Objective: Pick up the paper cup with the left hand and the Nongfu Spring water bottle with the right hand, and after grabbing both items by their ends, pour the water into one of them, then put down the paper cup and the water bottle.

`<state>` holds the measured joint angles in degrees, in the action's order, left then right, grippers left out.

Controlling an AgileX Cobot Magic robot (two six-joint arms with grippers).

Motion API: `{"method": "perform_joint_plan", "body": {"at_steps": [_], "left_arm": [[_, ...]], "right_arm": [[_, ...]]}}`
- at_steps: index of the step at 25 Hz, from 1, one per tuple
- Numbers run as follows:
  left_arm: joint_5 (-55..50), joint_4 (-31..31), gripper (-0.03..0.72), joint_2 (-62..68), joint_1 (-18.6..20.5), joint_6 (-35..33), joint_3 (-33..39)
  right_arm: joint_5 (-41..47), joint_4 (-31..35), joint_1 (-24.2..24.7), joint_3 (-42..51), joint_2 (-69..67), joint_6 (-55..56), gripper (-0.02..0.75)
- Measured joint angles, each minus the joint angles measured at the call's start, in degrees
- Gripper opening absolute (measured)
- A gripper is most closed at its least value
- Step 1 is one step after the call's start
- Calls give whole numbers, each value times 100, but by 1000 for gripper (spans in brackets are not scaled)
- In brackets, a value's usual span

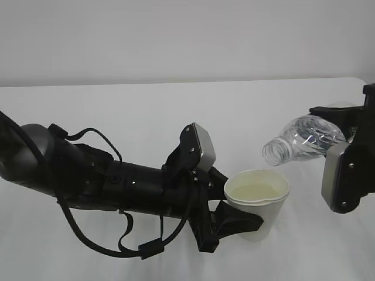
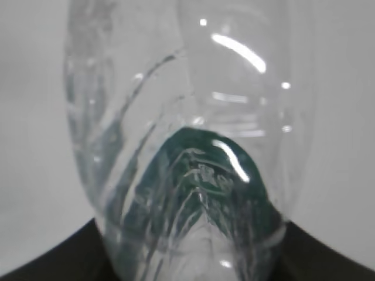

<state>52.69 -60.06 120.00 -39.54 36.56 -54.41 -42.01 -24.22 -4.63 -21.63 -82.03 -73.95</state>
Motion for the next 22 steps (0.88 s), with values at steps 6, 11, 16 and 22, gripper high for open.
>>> {"method": "perform_joint_plan", "body": {"at_steps": [6, 11, 16, 22], "left_arm": [[0, 0, 426, 0, 0, 0, 0], [-9, 0, 426, 0, 0, 0, 0], [-9, 10, 426, 0, 0, 0, 0], [-22, 165, 425, 0, 0, 0, 0]], "right_arm": [[-80, 42, 0, 0, 0, 444, 364], [-276, 92, 0, 0, 0, 911, 364], [-367, 92, 0, 0, 0, 1410, 364], [-499, 116, 0, 0, 0, 2167, 364]]}}
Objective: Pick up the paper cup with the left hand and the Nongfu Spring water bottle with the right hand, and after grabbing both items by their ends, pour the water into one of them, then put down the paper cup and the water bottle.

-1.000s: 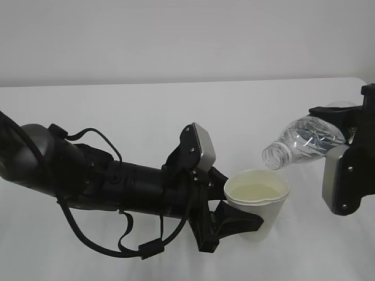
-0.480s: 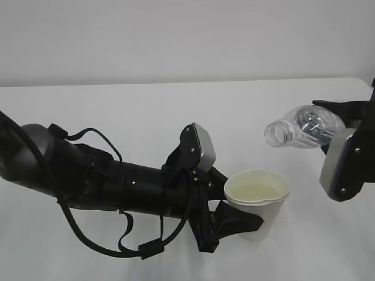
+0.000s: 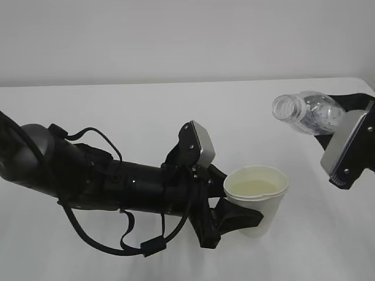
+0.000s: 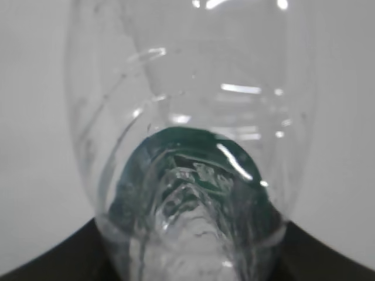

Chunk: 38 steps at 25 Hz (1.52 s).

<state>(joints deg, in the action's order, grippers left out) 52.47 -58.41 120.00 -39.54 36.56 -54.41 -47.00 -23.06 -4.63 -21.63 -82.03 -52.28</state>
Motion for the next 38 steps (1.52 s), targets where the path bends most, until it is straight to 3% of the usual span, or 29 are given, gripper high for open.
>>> {"method": "perform_joint_plan", "body": {"at_steps": [23, 29, 38], "left_arm": [[-147, 320, 425, 0, 55, 0, 0], [-149, 328, 425, 0, 55, 0, 0], [-160, 328, 425, 0, 55, 0, 0]], "right_arm": [[-887, 688, 0, 0, -24, 2824, 363], [-1627, 785, 0, -14, -644, 3608, 363], [-1704, 1105, 0, -55, -1164, 4153, 362]]}}
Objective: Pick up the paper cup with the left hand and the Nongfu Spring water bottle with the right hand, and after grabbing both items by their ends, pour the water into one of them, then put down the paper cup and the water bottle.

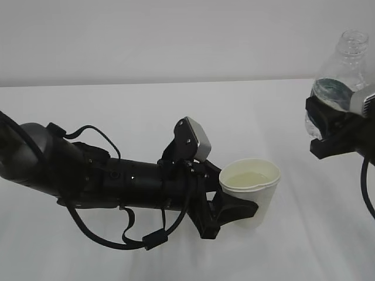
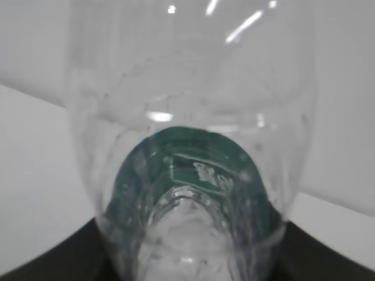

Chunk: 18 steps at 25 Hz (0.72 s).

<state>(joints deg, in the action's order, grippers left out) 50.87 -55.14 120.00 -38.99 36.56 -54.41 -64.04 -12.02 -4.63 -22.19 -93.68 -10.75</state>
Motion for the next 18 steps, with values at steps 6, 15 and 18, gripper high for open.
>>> {"method": "perform_joint_plan", "body": {"at_steps": [6, 15, 18], "left_arm": [[0, 0, 425, 0, 0, 0, 0], [-3, 0, 425, 0, 0, 0, 0], [-3, 0, 425, 0, 0, 0, 0]], "right_arm": [[0, 375, 0, 0, -36, 317, 362], [-12, 497, 0, -54, -421, 562, 362], [-12, 505, 0, -181, -629, 628, 361]]}}
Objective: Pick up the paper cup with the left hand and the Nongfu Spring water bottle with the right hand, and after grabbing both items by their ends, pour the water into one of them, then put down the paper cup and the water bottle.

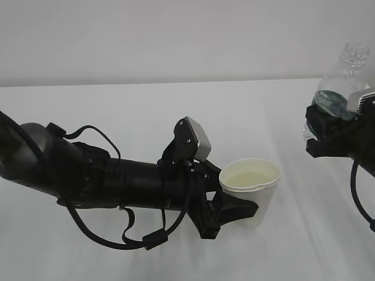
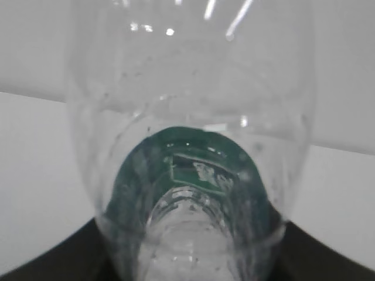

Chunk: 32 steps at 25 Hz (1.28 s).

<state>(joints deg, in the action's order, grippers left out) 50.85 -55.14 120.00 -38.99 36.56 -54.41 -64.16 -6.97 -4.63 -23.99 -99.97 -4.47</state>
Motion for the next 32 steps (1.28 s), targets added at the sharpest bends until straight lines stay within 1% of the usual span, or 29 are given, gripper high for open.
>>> {"method": "perform_joint_plan", "body": {"at_steps": [17, 18, 21, 32], "left_arm": [[-10, 27, 425, 0, 0, 0, 0], [-10, 27, 425, 0, 0, 0, 0], [-10, 27, 425, 0, 0, 0, 0], [-82, 31, 425, 0, 0, 0, 0]], "right_arm": [[0, 14, 0, -842, -1279, 206, 361], [0, 14, 0, -904, -1332, 235, 385], [-6, 14, 0, -1081, -1540, 267, 364], [-13, 14, 0, -1524, -2124, 354, 361]]}}
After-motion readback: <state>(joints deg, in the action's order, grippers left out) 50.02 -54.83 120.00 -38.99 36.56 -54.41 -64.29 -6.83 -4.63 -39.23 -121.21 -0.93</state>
